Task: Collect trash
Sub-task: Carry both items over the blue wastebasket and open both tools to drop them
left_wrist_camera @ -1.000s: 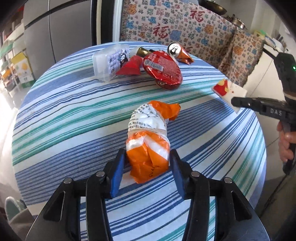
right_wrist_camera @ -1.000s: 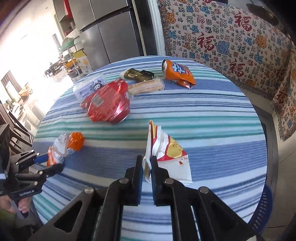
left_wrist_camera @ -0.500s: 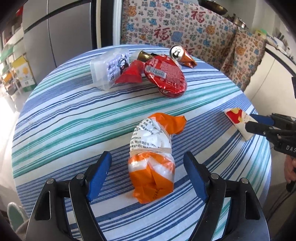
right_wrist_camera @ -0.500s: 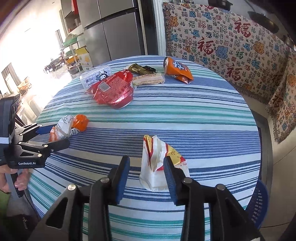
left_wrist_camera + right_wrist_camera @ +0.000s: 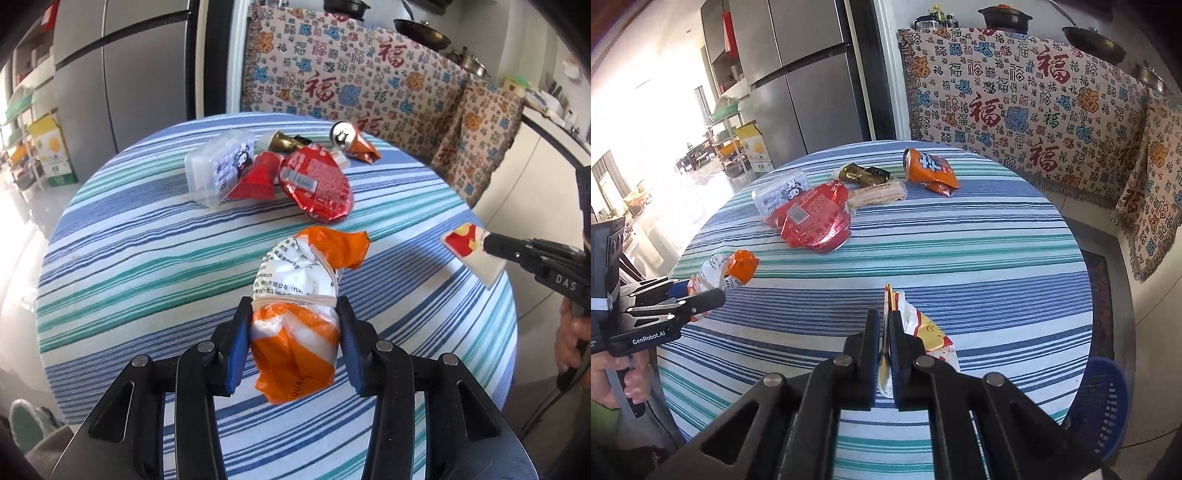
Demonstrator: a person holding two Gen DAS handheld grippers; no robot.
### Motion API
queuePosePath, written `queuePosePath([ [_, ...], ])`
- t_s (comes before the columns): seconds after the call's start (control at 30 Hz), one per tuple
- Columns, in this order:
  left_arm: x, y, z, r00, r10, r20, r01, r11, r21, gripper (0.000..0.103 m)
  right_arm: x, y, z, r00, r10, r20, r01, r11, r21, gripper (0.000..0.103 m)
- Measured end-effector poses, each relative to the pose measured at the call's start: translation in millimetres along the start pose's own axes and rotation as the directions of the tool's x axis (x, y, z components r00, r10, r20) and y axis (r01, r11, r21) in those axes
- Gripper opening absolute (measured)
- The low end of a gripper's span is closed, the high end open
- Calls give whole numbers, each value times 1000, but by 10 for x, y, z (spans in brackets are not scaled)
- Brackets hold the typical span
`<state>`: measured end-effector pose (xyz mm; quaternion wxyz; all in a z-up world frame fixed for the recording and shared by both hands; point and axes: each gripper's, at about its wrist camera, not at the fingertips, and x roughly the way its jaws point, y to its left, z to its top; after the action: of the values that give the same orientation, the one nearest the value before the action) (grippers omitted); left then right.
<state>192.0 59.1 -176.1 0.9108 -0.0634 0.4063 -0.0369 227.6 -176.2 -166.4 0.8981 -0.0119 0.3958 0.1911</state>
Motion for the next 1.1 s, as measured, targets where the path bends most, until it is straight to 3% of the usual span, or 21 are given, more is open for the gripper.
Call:
queuePosePath([
  [0.33, 27, -707, 265, 994, -106, 15, 105, 992, 65, 44, -250, -344, -59, 999, -17, 41, 14, 998, 61, 5],
  [0.7, 200, -1254, 328, 991, -133, -9, 133, 984, 114, 44, -372, -605, -173, 998, -36, 49, 31, 995, 99, 5],
  [1.1, 335, -1755, 413, 985, -171, -33, 174, 969, 177, 44, -653, -837, -228, 980, -172, 98, 165, 983, 75, 5],
])
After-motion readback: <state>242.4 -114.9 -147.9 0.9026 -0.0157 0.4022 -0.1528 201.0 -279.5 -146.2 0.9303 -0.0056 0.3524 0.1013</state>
